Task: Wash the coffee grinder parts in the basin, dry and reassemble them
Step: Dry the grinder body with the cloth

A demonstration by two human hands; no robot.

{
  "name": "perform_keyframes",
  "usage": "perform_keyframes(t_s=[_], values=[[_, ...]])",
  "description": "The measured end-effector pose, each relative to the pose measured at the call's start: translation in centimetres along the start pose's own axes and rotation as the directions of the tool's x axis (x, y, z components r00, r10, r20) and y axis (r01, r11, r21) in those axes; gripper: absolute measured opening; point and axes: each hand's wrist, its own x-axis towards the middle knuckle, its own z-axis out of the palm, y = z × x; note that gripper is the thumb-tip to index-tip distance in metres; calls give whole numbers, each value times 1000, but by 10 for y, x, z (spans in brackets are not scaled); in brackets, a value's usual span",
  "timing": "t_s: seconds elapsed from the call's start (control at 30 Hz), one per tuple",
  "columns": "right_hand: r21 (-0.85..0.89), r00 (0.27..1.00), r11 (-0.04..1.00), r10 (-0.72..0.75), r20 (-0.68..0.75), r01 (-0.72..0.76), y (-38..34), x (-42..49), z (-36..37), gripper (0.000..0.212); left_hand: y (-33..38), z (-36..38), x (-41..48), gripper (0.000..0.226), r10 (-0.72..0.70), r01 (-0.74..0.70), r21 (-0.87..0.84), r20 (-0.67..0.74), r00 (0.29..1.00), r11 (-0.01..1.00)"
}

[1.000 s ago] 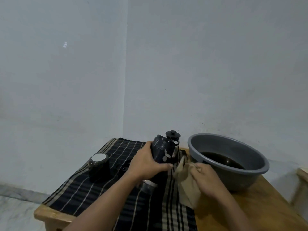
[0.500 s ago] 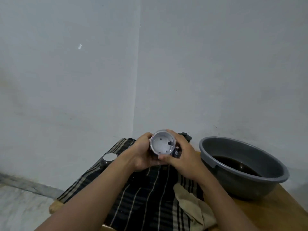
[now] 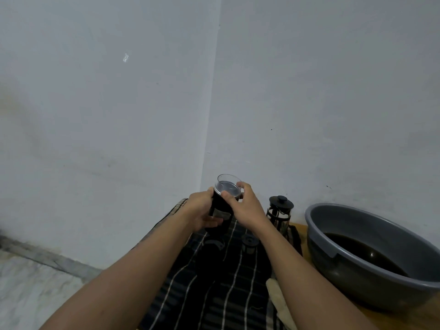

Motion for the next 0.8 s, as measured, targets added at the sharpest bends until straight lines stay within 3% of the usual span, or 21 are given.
perform_keyframes(t_s=[0.17,0.33,0.53,0.6,0.63,0.7,0.77,0.8], values=[[-70,1000,997,-20,-9,19,8,20,11,76,-2,1,22,31,62,-62,11,2,998,998],[-134,999,991,28,-17,-30,25,35,8,78,-9,10,39,36,10,-13,36,60,998,999],[-202,995,975,99,22,-93,42,39,5,55,-22,11,51,32,-9,-3,178,66,998,984],[-234,995,968,98,31,-88,41,36,2,51,-27,9,51,24,32,-61,314,96,995,948],[-259,994,962,105,37,-91,39,33,-1,53,-29,8,50,17,76,-117,446,108,991,887],[-300,992,947,125,28,-111,31,23,-9,57,-33,7,46,11,179,-216,733,130,975,645],[-356,994,929,109,-1,-102,18,4,-24,50,-40,9,42,12,210,-242,879,167,963,411],[-401,996,913,89,14,-76,11,-10,-34,38,-43,12,41,24,199,-226,913,165,966,339]])
